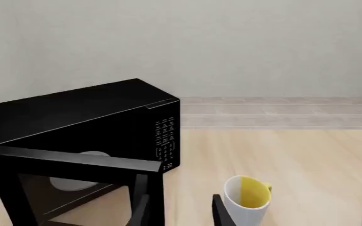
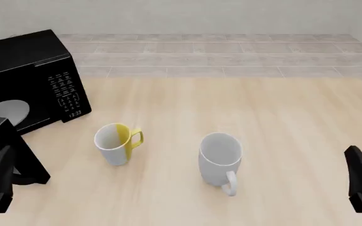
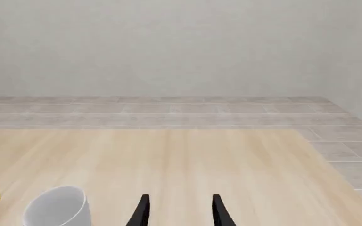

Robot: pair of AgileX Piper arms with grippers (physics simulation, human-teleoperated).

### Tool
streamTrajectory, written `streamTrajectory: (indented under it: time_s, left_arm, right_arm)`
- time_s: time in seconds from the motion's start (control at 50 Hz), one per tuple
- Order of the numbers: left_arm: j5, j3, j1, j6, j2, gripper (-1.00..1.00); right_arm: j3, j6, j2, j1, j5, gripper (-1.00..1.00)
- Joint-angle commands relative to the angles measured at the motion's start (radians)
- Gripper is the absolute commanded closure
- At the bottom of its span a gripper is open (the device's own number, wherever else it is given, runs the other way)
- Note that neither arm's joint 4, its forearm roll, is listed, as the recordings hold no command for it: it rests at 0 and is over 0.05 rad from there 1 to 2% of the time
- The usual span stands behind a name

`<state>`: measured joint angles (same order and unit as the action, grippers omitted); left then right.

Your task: Close the microwave.

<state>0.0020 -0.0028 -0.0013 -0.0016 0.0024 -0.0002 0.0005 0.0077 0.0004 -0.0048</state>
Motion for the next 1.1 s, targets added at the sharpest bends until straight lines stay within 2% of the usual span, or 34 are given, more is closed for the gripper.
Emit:
streamTrajectory:
  time_s: [0.02, 0.2, 0.48, 0.58, 0.84, 0.9, 1.1]
  left_arm:
    - [0.009, -0.007, -0.005, 0.000, -0.001, -1.00]
    - [0.010, -0.002, -0.006, 0.011, -0.001, -1.00]
    - [0.011, -0.001, 0.017, 0.010, -0.001, -1.00]
    - [0.033, -0.041, -0.005, 0.012, -0.002, -1.00]
    - [0.096, -0.139, 0.008, 0.013, -0.002, -1.00]
    - [0.086, -0.123, 0.044, 0.017, -0.002, -1.00]
    - [0.055, -0.090, 0.062, 0.027, -0.002, -1.00]
  right_arm:
    - [0.000, -0.001, 0.047, 0.008, -0.033, -1.00]
    - [-0.003, -0.015, 0.021, 0.013, -0.010, -1.00]
    - [-0.001, -0.018, 0.042, 0.008, -0.026, -1.00]
    - [-0.001, -0.024, 0.046, 0.008, -0.029, -1.00]
    - [-0.001, -0.027, 0.056, 0.012, -0.035, -1.00]
    - [-0.001, -0.028, 0.049, 0.012, -0.029, -1.00]
    - [0.000, -0.034, 0.067, 0.011, -0.044, -1.00]
